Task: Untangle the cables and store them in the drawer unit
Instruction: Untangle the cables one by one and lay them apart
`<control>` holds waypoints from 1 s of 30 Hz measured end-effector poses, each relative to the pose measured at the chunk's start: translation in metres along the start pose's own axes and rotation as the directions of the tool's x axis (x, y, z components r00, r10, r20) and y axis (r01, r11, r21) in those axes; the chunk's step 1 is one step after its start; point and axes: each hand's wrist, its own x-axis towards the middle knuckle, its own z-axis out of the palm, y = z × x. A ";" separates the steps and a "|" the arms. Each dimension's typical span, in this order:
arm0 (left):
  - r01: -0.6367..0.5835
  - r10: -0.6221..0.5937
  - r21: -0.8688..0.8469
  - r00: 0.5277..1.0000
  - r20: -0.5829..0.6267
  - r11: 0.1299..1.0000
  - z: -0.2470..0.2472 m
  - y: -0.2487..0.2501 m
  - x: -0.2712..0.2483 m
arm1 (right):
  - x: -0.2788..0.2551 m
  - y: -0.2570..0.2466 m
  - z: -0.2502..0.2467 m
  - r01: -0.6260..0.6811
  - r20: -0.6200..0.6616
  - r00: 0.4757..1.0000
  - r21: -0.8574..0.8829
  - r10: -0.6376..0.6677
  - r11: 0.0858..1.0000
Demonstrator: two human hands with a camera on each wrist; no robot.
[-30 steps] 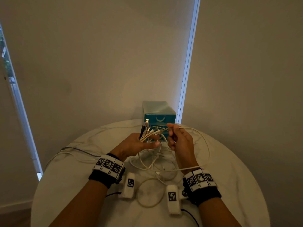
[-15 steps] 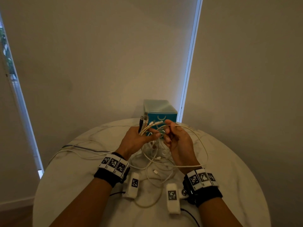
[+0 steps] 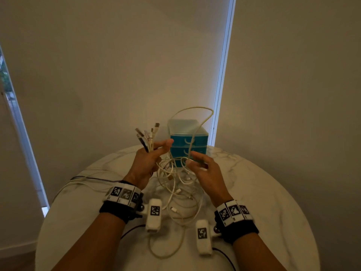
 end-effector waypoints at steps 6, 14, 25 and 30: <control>0.031 -0.059 0.162 0.984 0.170 0.986 0.012 0.001 -0.007 | -0.004 -0.009 0.019 0.161 0.127 0.979 -0.021 -0.158 0.987; 0.072 -0.116 0.568 0.992 0.042 0.820 -0.006 -0.019 0.009 | 0.008 -0.012 -0.001 0.161 -0.254 0.955 0.006 -0.154 0.987; -0.092 -0.095 0.588 0.956 0.278 0.804 0.008 -0.009 0.001 | 0.006 -0.018 -0.020 0.102 -0.309 0.949 0.102 -0.066 0.990; 0.035 -0.262 0.714 0.942 0.210 0.699 0.006 -0.025 0.005 | 0.010 -0.027 -0.018 0.085 -0.314 0.949 0.176 -0.026 0.981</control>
